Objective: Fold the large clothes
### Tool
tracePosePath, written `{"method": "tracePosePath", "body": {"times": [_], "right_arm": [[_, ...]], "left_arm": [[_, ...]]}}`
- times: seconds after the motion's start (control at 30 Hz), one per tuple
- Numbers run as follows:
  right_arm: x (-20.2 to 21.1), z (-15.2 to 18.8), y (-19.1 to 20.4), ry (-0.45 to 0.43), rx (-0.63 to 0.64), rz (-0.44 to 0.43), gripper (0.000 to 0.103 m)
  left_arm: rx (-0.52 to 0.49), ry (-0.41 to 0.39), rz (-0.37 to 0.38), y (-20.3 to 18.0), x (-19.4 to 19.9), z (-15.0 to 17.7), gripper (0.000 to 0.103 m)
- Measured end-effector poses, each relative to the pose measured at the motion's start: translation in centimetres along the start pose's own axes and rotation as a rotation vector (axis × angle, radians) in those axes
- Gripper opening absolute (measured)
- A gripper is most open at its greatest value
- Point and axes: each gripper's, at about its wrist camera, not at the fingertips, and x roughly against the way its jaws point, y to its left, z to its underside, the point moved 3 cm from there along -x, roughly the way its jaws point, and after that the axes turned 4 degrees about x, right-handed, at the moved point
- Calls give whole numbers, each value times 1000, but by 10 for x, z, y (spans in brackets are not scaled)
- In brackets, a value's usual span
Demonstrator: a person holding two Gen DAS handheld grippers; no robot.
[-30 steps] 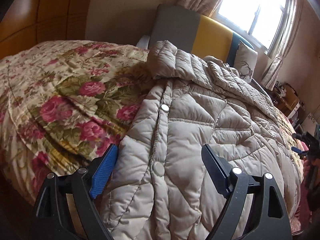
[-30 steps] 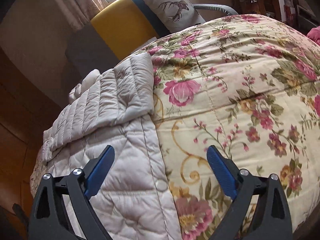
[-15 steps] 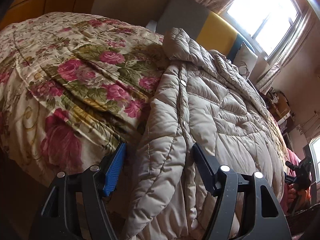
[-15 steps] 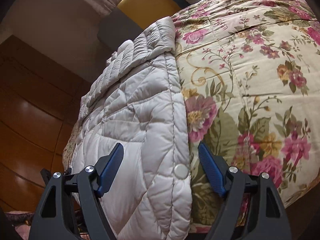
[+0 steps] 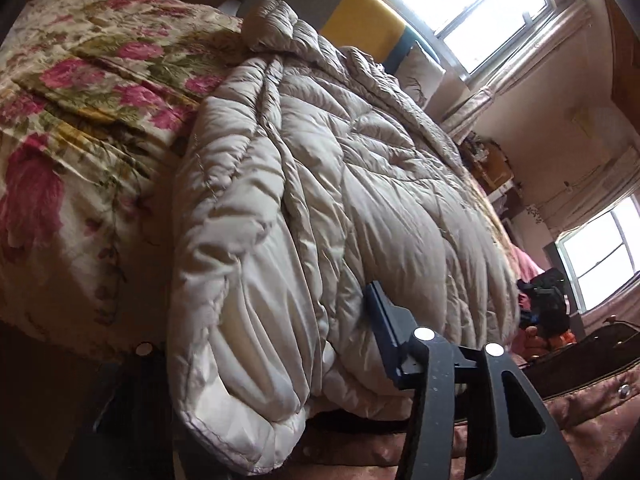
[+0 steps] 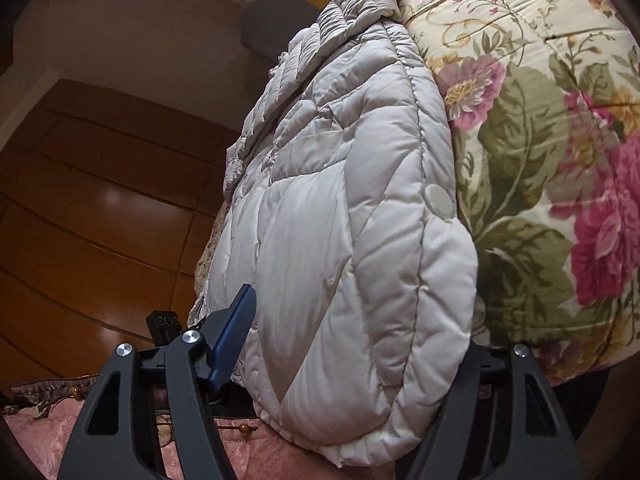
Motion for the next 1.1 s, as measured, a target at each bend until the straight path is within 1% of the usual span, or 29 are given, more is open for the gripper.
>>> {"method": "tracePosePath", "body": {"times": [0.03, 0.1, 0.13, 0.17, 0.2, 0.3, 0.37, 0.43, 0.53, 0.6, 0.7, 0.8, 0.87, 0.97, 1.03, 1.1], "right_arm": [[-1, 0, -1, 3, -5, -12, 64], [-5, -1, -3, 18, -18, -20, 53], [-5, -1, -4, 23, -19, -18, 50], [-4, -1, -5, 23, -22, -25, 39], [-3, -2, -5, 15, -32, -48, 29], [8, -10, 4, -38, -18, -116, 19], [24, -17, 17, -96, 14, -182, 18], [35, -23, 30, -143, 48, -231, 16], [45, -29, 45, -177, 86, -286, 16], [51, -30, 52, -199, 100, -326, 15], [60, -31, 62, -239, 118, -386, 15], [72, -31, 65, -286, 115, -435, 15], [82, -32, 66, -313, 99, -477, 15], [102, -22, 70, -346, 106, -542, 16], [113, -14, 72, -359, 111, -590, 16], [124, -4, 72, -367, 101, -630, 16]], "left_arm": [[0, 12, 27, -3, -2, 1, 40], [-22, 38, 65, -11, -4, 4, 30], [-43, 44, 75, -15, -5, 5, 26], [-66, 34, 78, -21, -4, 4, 20], [-69, 23, 89, -24, -1, 3, 16], [-37, -52, 168, -35, 16, -7, 13], [-33, -108, 228, -46, 31, -13, 12], [-49, -161, 289, -62, 46, -18, 11], [-74, -211, 362, -83, 62, -20, 11], [-73, -221, 416, -92, 71, -20, 11], [-66, -244, 465, -99, 84, -18, 11], [-12, -261, 525, -99, 95, -19, 11], [31, -257, 574, -100, 102, -19, 11], [76, -271, 653, -103, 123, -9, 11], [80, -277, 675, -110, 129, -7, 11], [76, -260, 683, -114, 134, -7, 11]]}}
